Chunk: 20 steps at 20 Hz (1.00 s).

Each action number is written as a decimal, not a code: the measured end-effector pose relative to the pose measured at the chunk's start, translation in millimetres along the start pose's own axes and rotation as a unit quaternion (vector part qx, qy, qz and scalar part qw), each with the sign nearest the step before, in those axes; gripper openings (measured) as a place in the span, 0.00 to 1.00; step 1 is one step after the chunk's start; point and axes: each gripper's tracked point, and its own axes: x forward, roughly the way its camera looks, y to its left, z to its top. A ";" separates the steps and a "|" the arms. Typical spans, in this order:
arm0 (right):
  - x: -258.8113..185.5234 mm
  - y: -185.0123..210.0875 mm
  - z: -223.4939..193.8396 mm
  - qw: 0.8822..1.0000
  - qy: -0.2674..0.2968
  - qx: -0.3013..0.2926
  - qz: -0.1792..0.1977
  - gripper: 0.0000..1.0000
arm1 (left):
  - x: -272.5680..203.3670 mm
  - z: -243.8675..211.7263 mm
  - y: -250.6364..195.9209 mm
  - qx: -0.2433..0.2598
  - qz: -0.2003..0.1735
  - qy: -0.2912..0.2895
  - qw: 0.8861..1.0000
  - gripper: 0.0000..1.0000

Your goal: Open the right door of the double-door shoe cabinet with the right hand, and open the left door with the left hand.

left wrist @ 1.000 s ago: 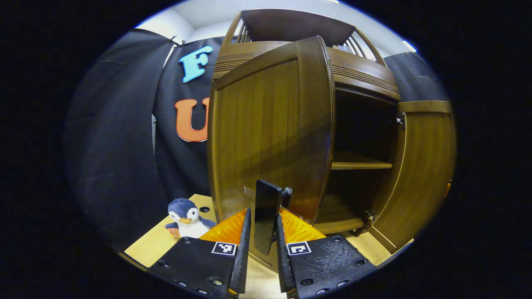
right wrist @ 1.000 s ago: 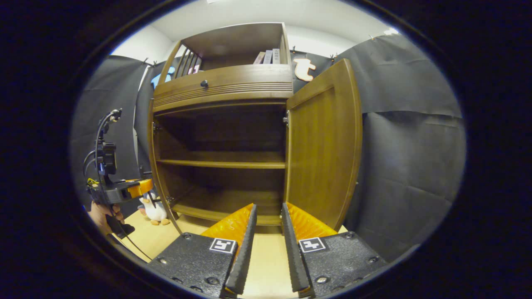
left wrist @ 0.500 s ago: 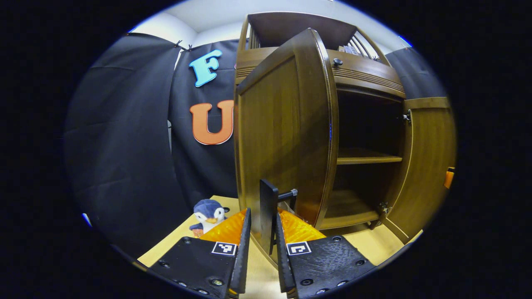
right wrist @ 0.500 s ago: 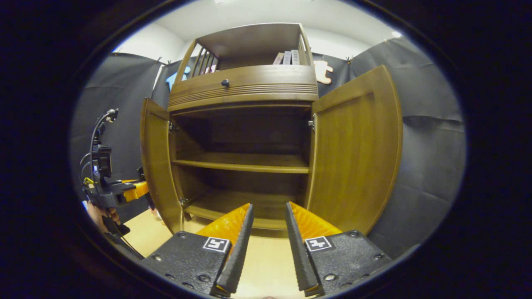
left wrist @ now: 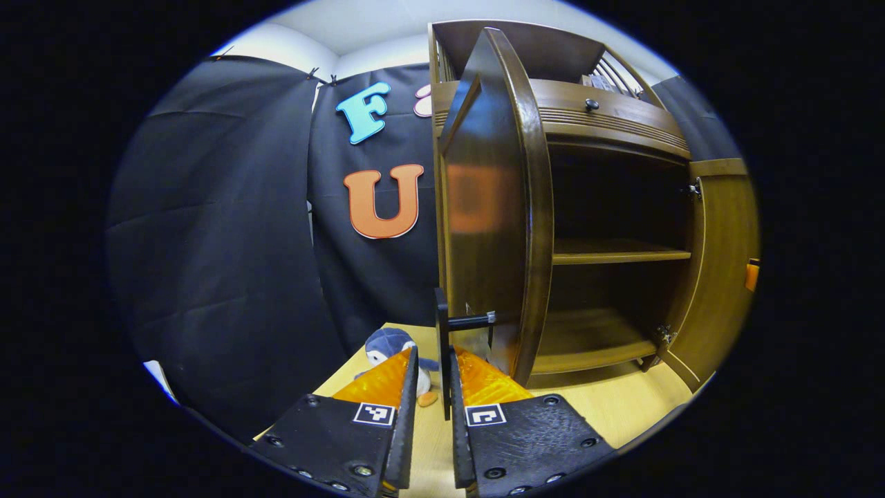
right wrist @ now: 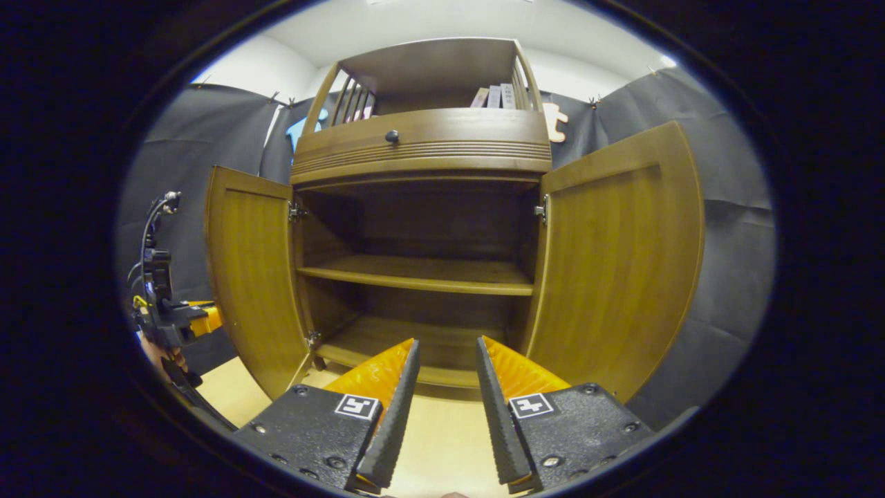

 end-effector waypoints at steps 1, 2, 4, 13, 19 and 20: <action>0.3 0.2 0.5 1.000 0.000 -0.002 0.001 0.55 | -2.5 -0.2 5.4 0.002 0.005 0.000 1.000 0.24; 0.8 0.9 0.8 1.000 0.000 -0.004 0.003 0.56 | -3.1 -0.4 8.1 0.002 0.005 0.001 1.000 0.25; 2.8 1.9 0.6 1.000 0.000 -0.007 0.007 0.56 | -6.6 -1.6 14.1 0.002 0.008 0.002 1.000 0.28; 10.7 5.2 5.4 1.000 -0.002 -0.010 0.014 0.57 | -23.5 -2.6 50.8 0.018 0.054 0.008 0.998 0.36; 14.4 3.6 13.9 1.000 -0.008 -0.005 0.010 0.57 | -45.4 12.1 65.9 -0.001 0.077 -0.007 0.997 0.30; 15.5 1.8 17.3 1.000 -0.011 -0.005 0.008 0.57 | -49.1 18.3 61.6 -0.004 0.071 -0.013 0.997 0.38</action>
